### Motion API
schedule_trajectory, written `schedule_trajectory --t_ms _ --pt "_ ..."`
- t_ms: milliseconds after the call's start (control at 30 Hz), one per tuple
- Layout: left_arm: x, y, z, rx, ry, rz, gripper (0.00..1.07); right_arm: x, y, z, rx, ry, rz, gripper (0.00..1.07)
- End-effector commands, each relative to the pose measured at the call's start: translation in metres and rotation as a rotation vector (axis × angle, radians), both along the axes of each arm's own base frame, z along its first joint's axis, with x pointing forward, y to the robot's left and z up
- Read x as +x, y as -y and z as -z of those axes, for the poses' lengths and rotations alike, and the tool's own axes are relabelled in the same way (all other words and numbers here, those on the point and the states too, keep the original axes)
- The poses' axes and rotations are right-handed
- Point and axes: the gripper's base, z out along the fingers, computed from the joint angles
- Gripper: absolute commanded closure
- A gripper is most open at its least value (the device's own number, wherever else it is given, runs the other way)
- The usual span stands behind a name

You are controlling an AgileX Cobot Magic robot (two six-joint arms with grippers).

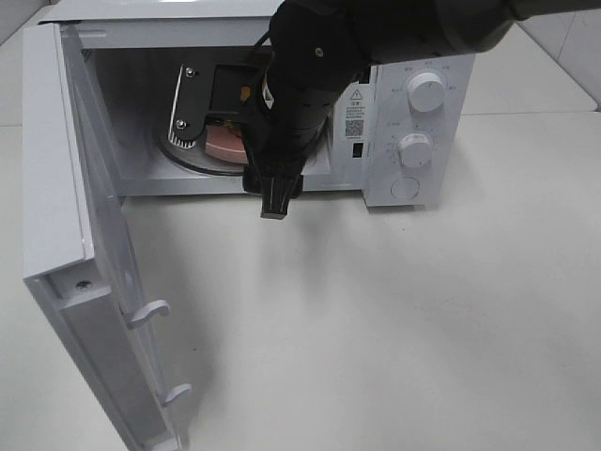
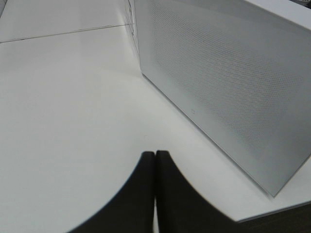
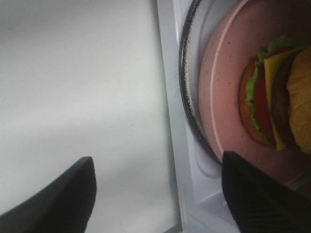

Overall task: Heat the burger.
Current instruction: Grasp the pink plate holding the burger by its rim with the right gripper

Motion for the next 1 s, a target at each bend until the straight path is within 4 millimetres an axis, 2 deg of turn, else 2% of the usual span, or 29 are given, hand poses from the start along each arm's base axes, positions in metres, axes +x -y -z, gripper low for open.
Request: schedule_trajectory --t_ms 33,800,1000 --pt "-0.001 0.000 0.000 -0.006 0.023 0.002 1.06 0.010 -0.008 0.003 -0.002 0.026 0.015 0.38" --pt "-0.001 0.000 0.000 -0.006 0.023 0.002 1.06 0.041 -0.030 0.032 -0.021 0.091 0.039 0.38" --pt "-0.001 0.000 0.000 -0.006 0.023 0.002 1.06 0.046 -0.030 0.038 -0.030 0.122 0.030 0.38"
